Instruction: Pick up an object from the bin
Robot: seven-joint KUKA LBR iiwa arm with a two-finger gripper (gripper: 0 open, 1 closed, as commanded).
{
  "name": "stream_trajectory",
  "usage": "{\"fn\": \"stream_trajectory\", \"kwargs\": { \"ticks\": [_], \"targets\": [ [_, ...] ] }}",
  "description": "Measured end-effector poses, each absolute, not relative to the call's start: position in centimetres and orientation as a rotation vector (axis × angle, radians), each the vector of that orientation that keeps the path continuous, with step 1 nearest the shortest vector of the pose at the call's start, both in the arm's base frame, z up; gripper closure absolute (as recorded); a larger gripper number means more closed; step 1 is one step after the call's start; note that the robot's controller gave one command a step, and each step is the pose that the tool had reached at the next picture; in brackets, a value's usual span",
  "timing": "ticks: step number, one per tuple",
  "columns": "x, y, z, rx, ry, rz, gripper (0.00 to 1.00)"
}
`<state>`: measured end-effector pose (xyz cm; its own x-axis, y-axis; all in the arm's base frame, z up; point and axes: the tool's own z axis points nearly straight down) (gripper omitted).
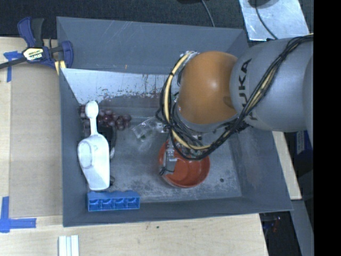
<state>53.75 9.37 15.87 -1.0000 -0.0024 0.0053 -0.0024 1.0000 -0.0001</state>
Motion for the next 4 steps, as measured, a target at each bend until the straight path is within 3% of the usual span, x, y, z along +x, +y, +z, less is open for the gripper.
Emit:
{"fn": "stream_trajectory", "kwargs": {
  "ticks": [1, 2, 3, 4],
  "targets": [
    [53.9, 9.3, 16.3, 0.000, -3.145, -0.001, 0.00],
    [55.3, 0.8, 6.9, 0.306, -3.131, 0.002, 0.00],
    [62.3, 14.4, 7.2, 0.510, -3.109, 0.007, 0.00],
    [49.5, 9.3, 7.2, 1.072, -2.964, 0.006, 0.00]
  ]
}}
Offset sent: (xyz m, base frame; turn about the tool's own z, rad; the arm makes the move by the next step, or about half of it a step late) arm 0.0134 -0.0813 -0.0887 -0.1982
